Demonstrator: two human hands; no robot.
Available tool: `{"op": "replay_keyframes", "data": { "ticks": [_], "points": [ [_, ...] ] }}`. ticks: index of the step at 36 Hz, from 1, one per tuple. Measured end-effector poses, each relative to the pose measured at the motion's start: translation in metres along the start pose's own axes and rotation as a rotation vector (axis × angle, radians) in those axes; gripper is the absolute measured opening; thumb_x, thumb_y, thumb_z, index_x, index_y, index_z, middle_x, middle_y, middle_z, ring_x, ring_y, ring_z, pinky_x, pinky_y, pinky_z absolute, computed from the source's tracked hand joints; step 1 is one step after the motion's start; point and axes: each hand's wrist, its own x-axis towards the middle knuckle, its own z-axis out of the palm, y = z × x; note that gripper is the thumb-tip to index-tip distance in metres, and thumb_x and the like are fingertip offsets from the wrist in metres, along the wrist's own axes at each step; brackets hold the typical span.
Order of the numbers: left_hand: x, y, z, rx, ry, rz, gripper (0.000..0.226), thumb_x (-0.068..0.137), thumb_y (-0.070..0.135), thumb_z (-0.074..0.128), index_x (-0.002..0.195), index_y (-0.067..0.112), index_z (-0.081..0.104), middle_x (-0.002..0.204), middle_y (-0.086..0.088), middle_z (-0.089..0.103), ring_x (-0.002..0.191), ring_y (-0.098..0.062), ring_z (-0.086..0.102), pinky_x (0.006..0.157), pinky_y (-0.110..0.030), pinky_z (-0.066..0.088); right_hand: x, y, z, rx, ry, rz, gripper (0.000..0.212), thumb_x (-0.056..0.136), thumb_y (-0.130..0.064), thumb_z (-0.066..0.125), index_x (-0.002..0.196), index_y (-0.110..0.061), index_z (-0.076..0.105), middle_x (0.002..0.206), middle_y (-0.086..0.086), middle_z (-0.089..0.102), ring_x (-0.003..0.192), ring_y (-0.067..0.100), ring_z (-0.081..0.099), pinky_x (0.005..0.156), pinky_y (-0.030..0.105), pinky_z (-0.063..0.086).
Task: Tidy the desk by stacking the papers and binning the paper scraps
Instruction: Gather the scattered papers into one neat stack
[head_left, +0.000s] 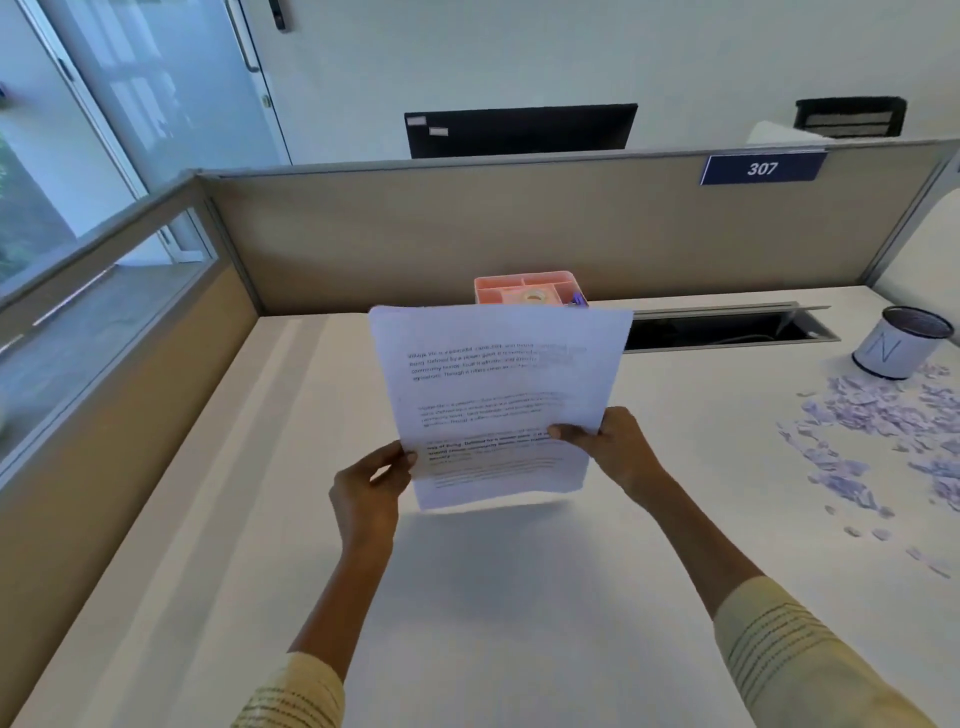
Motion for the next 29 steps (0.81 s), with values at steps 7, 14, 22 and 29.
{"op": "replay_keyframes", "data": {
  "ticks": [7,14,22,29],
  "points": [
    [0.001,-0.005,-0.006,0.005,0.057,0.002,0.023,0.077,0.005,0.077,0.095,0.018,0.077,0.077,0.013,0.074,0.079,-0.021,0.071,0.088,-0.042,0.055,0.005,0.012,0.007,-0.135,0.033,0.030,0.022,0.078,-0.014,0.076,0.081,0.006,0.069,0.080,0.025,0.067,0.065,0.019,0.050,0.061,0.030,0.037],
    [-0.013,-0.030,-0.003,0.136,0.041,-0.002,0.026,0.080,0.008,0.075,0.106,0.010,0.073,0.093,-0.007,0.073,0.068,0.002,0.064,0.067,-0.005,0.048,-0.001,0.029,0.016,-0.170,-0.023,0.135,0.018,0.074,-0.012,0.078,0.078,0.002,0.068,0.074,0.016,0.066,0.066,0.016,0.050,0.053,0.020,0.036],
    [-0.014,-0.035,-0.003,0.175,0.078,-0.019,0.027,0.083,0.012,0.073,0.110,0.006,0.071,0.100,-0.012,0.073,0.085,-0.017,0.069,0.084,-0.027,0.051,0.008,0.026,0.023,-0.237,0.000,0.125,0.027,0.075,-0.015,0.077,0.080,0.009,0.065,0.074,0.015,0.060,0.064,0.023,0.047,0.058,0.029,0.032],
    [-0.022,-0.055,0.002,0.226,0.088,-0.077,0.026,0.081,0.008,0.075,0.107,0.004,0.071,0.099,-0.016,0.072,0.087,-0.021,0.066,0.082,-0.027,0.047,-0.005,0.057,0.033,-0.337,-0.011,0.168,0.021,0.072,-0.014,0.079,0.083,0.003,0.072,0.079,0.015,0.068,0.070,0.017,0.059,0.059,0.031,0.040]
  ]
}}
